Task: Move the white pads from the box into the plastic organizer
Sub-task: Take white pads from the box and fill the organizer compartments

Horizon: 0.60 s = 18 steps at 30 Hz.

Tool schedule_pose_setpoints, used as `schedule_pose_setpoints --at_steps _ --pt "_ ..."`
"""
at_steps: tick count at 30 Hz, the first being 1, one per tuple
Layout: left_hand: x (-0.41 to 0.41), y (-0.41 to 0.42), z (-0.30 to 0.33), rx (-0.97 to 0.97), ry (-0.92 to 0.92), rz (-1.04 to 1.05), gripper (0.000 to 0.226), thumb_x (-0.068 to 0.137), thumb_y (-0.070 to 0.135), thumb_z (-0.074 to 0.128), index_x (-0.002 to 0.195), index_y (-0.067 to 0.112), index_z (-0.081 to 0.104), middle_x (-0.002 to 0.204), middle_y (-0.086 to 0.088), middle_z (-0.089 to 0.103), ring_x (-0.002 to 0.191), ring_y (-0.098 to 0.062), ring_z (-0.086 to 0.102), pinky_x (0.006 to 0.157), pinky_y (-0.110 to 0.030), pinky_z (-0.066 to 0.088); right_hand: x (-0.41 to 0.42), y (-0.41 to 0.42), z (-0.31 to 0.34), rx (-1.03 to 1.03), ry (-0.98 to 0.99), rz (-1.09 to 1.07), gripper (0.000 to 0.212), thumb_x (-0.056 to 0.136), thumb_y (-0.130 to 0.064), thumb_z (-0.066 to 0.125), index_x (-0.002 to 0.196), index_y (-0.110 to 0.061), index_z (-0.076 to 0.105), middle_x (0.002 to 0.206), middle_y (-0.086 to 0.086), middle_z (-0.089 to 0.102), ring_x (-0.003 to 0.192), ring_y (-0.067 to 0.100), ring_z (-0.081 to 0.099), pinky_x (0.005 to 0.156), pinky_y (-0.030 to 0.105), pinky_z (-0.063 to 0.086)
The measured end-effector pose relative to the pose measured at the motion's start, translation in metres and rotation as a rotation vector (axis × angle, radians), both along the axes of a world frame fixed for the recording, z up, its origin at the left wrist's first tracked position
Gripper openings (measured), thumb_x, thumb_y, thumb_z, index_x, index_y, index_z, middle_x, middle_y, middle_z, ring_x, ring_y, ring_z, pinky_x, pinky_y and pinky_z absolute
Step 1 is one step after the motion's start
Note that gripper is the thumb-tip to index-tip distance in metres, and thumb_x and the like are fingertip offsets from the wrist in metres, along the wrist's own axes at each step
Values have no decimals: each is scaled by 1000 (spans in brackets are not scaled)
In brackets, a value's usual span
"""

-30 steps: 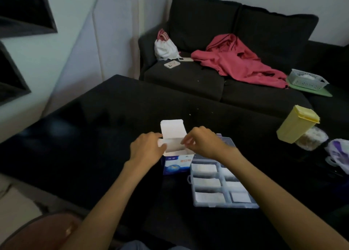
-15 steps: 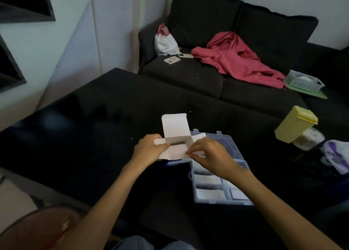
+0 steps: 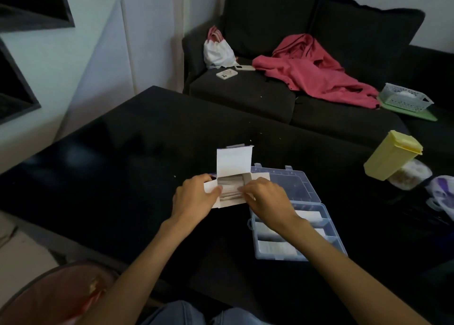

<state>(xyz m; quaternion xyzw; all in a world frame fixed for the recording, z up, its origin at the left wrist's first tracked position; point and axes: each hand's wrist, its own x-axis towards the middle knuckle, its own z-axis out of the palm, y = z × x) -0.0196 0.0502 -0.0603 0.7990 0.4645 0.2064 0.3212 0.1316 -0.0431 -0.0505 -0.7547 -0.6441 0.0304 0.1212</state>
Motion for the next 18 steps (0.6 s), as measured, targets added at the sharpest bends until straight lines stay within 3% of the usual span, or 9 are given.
schedule_pose_setpoints --at_steps 3,7,13,18 --pt "1 5 1 -13 53 -6 27 90 43 55 111 28 62 108 1 66 101 -26 61 70 -29 40 -1 13 -1 -46 -70 26 24 94 -22 53 113 -18 66 112 8 63 102 21 59 87 30 48" --pt "3 17 0 -82 77 -50 18 90 46 53 92 29 60 96 1 65 92 -24 61 72 -33 46 2 32 2 -146 -126 70 21 91 -25 58 108 -17 67 110 9 63 100 23 61 89 32 50" --pt "5 24 2 -93 43 -51 16 89 43 55 81 30 59 86 4 64 83 -19 60 61 -27 37 3 52 13 -224 -183 133 15 91 -25 57 92 -13 67 97 9 66 90 23 63 88 32 46" --pt "6 26 0 -92 30 -31 14 89 44 55 85 31 60 86 4 63 83 -19 59 61 -27 36 4 56 12 -266 -170 146 22 90 -28 59 104 -15 69 106 7 67 97 22 63 90 29 44"
